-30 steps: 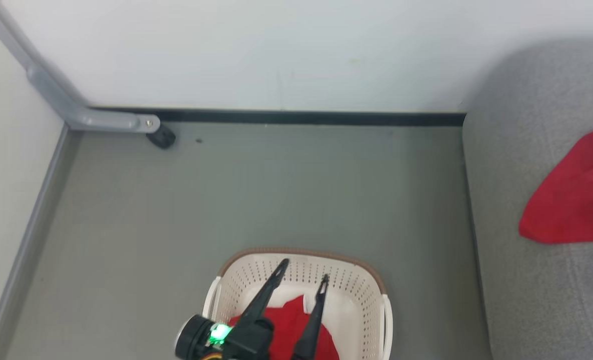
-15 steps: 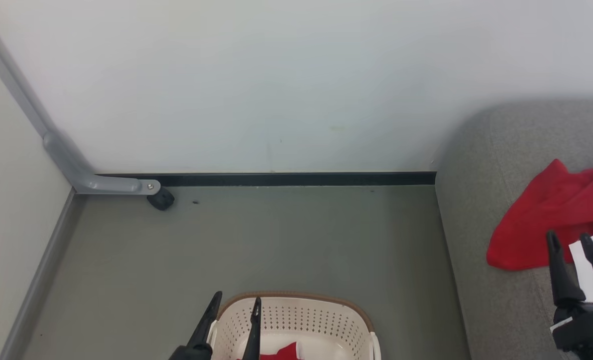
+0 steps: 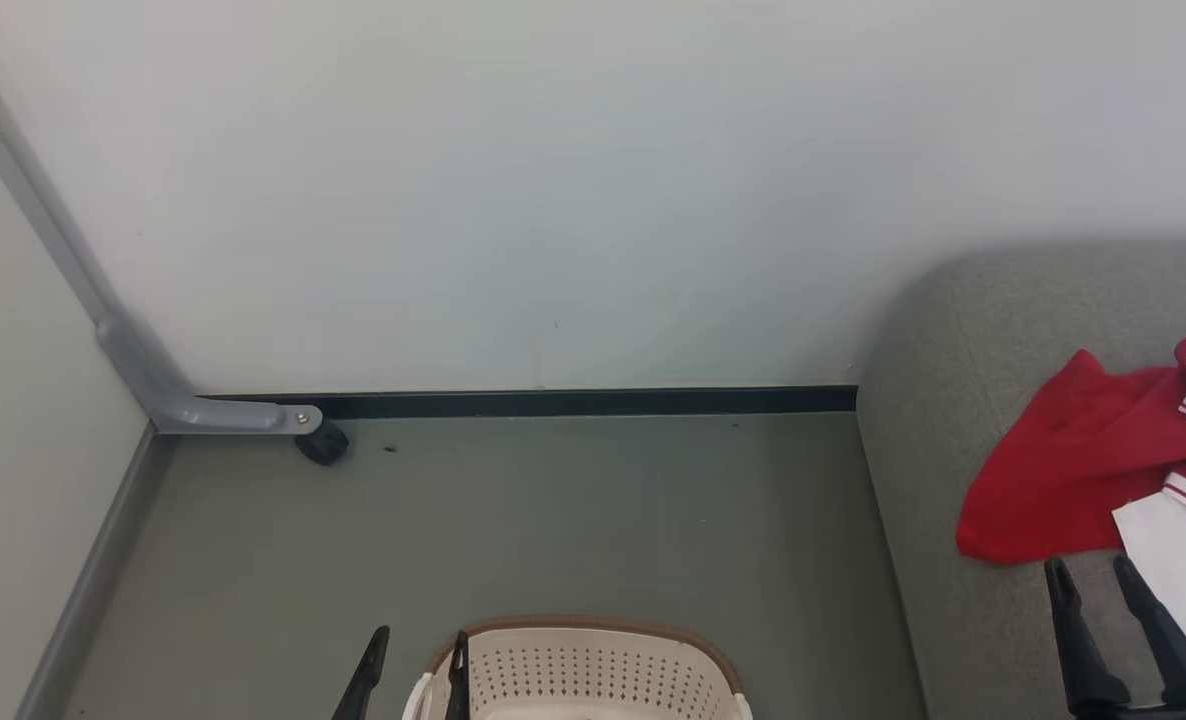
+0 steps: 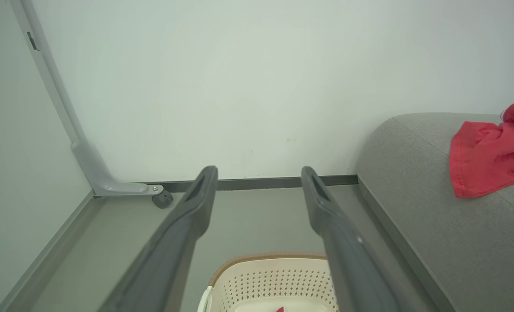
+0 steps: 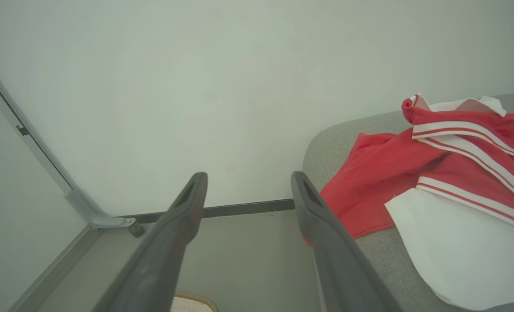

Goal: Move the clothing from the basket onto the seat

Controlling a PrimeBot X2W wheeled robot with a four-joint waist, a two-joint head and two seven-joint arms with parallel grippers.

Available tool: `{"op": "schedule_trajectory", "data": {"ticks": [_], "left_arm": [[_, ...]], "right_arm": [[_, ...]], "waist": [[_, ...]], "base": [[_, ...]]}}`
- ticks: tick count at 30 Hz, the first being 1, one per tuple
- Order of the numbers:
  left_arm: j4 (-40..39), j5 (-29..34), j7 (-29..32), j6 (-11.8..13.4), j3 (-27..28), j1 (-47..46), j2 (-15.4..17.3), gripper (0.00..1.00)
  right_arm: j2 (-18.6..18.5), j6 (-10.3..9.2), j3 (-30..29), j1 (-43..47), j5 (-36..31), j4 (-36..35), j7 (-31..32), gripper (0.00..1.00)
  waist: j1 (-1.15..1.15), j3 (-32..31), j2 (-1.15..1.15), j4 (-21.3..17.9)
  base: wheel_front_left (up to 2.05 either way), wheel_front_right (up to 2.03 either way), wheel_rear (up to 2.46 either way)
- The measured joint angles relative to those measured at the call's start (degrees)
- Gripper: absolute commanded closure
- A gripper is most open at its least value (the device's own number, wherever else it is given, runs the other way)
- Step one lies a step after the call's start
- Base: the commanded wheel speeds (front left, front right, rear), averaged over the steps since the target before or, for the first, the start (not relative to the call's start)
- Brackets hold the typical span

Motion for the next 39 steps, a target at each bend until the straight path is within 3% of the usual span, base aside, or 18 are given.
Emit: {"op": "schedule_trajectory", "data": {"ticks": [12,39], "left_arm": [[0.7,0.15,0.0,0.0,3.77,3.4,-0.01,0.0],[0.88,-0.04,0.01,0.0,4.08,3.42,0.0,0.0]], "right_arm": [[1.86,-1.93,-0.75,6.06,-3.54,-4.46,0.0,0.0],[2.66,-2.01,-3.68,8.65,-5.86,-8.66,0.0,0.0]], "waist": [[0.0,-1.95,0.0,1.09],[0.0,-1.16,0.01,1.75]], "base": [[0.0,0.0,0.0],[0.0,0.0,0.0]]}}
